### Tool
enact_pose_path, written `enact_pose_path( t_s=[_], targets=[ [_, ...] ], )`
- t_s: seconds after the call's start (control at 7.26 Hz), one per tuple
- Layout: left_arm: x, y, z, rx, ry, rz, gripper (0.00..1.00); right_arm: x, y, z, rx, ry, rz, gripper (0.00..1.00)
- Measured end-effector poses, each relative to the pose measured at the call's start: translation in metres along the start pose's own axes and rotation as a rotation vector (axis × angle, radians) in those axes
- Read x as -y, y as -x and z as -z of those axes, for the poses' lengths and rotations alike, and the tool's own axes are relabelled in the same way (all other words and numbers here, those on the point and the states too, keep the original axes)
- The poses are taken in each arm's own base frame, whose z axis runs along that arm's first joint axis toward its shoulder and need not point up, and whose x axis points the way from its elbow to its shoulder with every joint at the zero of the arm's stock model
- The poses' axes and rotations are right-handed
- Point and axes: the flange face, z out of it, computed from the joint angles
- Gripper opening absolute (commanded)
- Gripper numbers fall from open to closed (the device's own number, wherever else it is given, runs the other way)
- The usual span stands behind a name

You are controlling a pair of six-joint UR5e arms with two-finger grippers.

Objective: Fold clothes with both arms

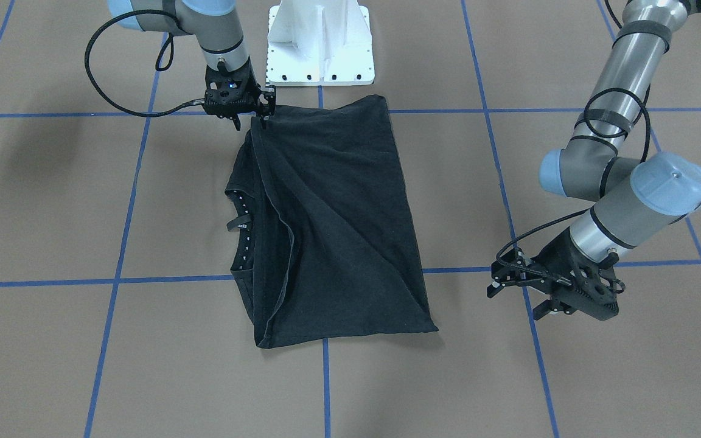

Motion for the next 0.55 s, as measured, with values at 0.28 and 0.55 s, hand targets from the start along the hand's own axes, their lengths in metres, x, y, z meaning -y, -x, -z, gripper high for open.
enact_pose_path(
  t_s=[0.28,0.55],
  targets=[
    [-0.058,-0.055,0.002,-0.083,0.027,0.132,1.0,0.034,-0.012,0.017,0.007,-0.048,-0.072,0.99],
    [-0.139,-0.119,0.015,-0.152,0.042,0.278,1.0,0.042,-0.025,0.031,0.022,-0.069,-0.159,0.99]
  ],
)
